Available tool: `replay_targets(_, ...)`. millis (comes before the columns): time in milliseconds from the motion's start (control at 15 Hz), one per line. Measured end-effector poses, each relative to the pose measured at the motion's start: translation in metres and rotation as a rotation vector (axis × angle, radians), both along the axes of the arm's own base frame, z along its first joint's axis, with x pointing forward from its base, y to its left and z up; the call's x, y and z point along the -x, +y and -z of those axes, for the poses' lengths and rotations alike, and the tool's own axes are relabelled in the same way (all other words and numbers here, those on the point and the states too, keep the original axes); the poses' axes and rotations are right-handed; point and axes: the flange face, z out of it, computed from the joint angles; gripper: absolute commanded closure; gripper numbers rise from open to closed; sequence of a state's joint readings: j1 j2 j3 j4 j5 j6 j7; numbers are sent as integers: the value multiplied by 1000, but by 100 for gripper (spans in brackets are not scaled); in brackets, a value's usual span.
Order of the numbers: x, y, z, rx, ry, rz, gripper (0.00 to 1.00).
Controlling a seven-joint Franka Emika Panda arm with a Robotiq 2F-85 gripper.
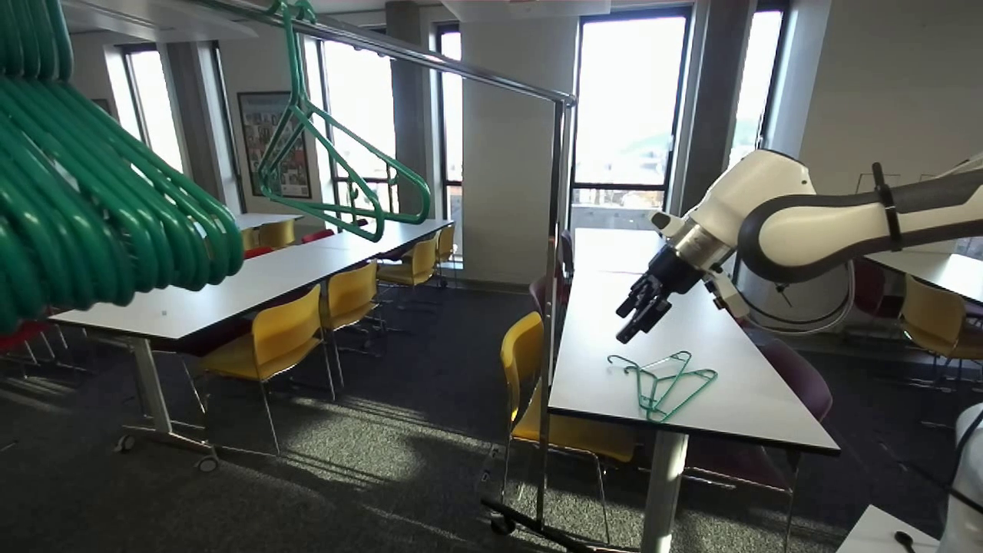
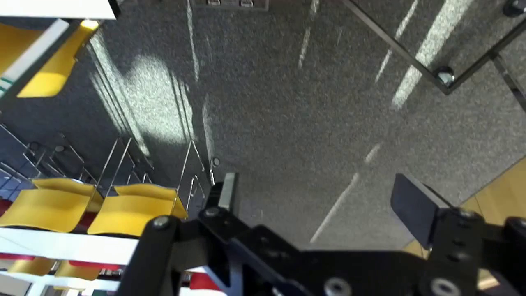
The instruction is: Remove one hanger from the rail and place it on the table.
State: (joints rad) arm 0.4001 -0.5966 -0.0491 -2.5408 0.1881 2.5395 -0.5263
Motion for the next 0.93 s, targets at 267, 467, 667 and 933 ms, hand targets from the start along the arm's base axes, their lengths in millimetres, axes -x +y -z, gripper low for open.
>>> replay_targets(267, -5, 41, -6, -157, -106, -63, 0)
replay_targets(467, -2, 78, -16, -250, -159, -158, 0)
replay_targets(667, 5, 118, -31, -323, -184, -291, 0)
replay_targets(933, 11, 170, -49, -408, -217, -478, 0)
